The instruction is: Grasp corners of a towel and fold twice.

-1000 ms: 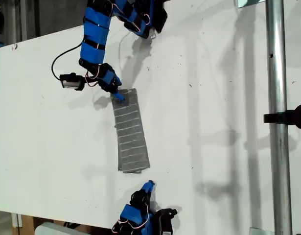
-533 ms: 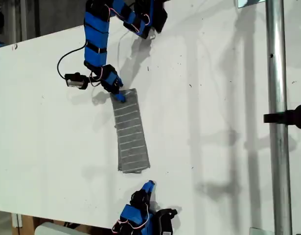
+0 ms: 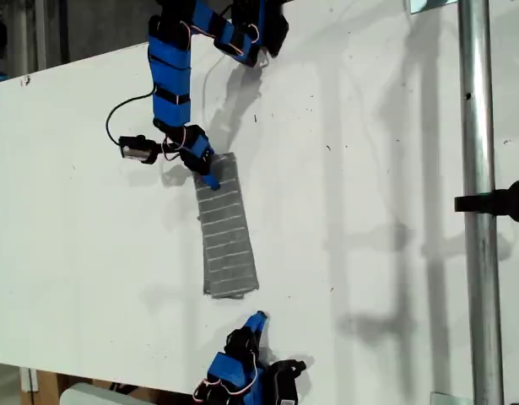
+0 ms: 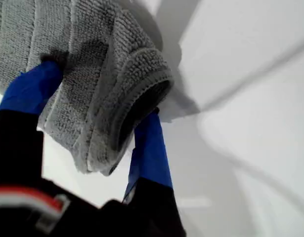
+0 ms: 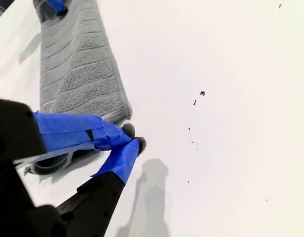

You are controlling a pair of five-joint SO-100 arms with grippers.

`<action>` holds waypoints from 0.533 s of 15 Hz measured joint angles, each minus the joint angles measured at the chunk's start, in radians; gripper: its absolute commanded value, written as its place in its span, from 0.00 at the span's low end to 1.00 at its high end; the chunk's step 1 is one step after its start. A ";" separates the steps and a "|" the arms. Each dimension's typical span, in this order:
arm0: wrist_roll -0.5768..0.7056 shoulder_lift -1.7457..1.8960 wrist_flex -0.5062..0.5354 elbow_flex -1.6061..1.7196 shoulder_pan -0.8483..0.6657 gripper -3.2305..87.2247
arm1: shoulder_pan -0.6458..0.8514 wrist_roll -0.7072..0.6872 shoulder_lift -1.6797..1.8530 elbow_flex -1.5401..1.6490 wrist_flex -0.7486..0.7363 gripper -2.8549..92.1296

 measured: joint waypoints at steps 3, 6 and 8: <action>0.000 0.000 0.000 0.000 0.000 0.01 | -0.031 0.009 -0.074 -0.091 0.000 0.37; 0.000 0.000 0.002 0.000 0.002 0.01 | -0.054 0.012 -0.158 -0.209 0.012 0.29; 0.000 0.000 0.012 0.000 0.002 0.01 | -0.058 0.009 -0.215 -0.296 0.064 0.10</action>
